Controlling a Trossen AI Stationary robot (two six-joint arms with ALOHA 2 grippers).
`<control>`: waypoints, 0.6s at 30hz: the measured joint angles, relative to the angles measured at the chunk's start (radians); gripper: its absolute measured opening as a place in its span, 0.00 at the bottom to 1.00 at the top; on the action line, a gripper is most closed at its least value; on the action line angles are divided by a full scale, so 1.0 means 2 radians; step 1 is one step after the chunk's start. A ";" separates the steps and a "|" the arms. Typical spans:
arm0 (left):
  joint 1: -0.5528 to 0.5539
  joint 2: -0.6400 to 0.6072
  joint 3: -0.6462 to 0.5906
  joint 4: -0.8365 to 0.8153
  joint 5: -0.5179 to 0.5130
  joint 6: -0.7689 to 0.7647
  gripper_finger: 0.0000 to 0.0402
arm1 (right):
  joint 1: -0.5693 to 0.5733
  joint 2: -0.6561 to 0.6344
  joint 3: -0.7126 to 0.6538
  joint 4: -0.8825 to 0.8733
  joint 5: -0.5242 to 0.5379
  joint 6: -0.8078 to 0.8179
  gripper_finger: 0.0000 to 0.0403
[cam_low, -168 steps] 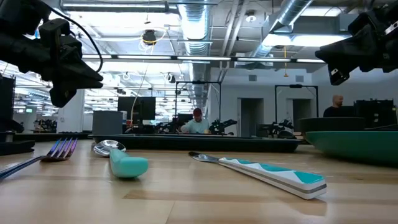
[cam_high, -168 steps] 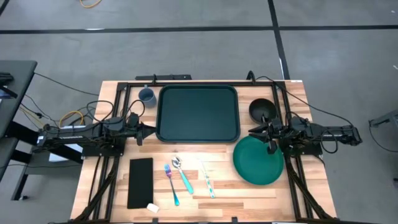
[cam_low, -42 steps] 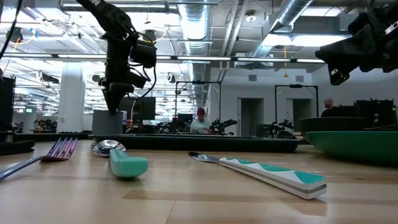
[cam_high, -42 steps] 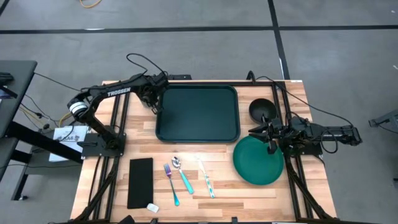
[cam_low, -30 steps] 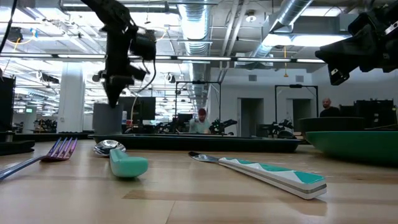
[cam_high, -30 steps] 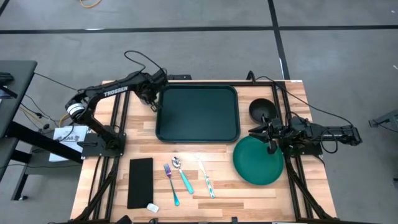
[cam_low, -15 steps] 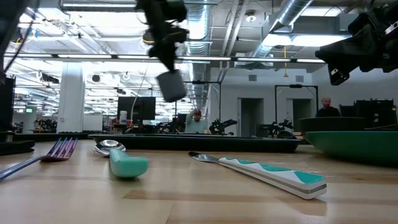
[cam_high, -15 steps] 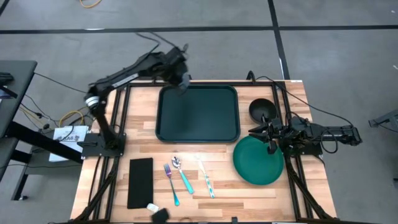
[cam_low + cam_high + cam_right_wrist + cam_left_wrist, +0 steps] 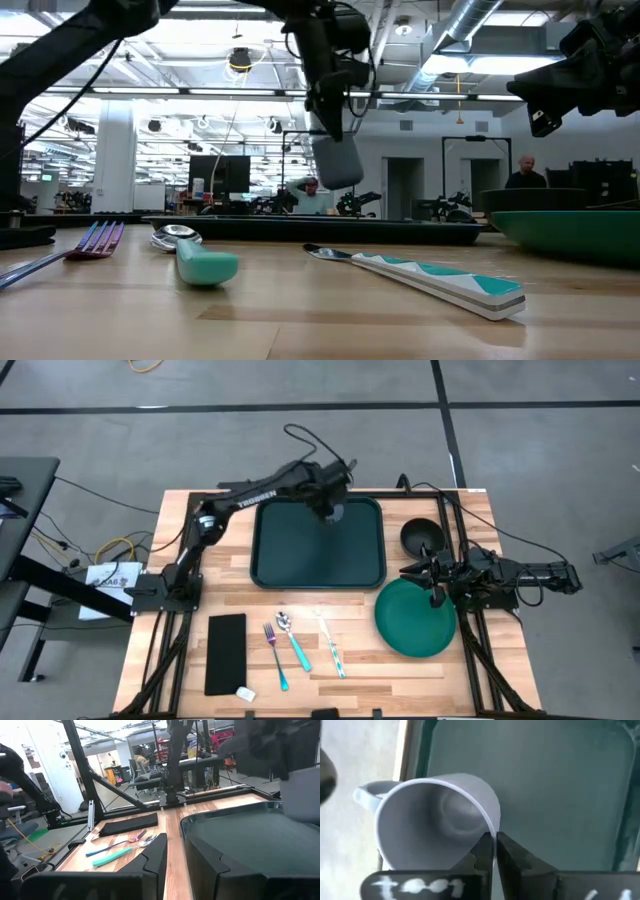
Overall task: Set up tray
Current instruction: Put the gray mug into the black tray
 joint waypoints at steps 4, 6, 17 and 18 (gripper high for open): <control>-0.015 0.018 0.000 0.000 -0.030 0.025 0.00 | 0.000 0.000 0.000 0.000 0.000 0.000 0.16; -0.017 0.023 0.000 -0.003 -0.035 0.026 0.00 | 0.000 0.000 0.000 0.000 0.000 0.000 0.16; -0.017 0.029 0.000 -0.029 -0.065 0.004 0.00 | 0.000 0.000 0.000 0.000 0.000 0.000 0.16; -0.017 0.029 0.000 -0.036 -0.064 -0.001 0.00 | 0.000 0.000 0.000 0.000 0.000 0.000 0.16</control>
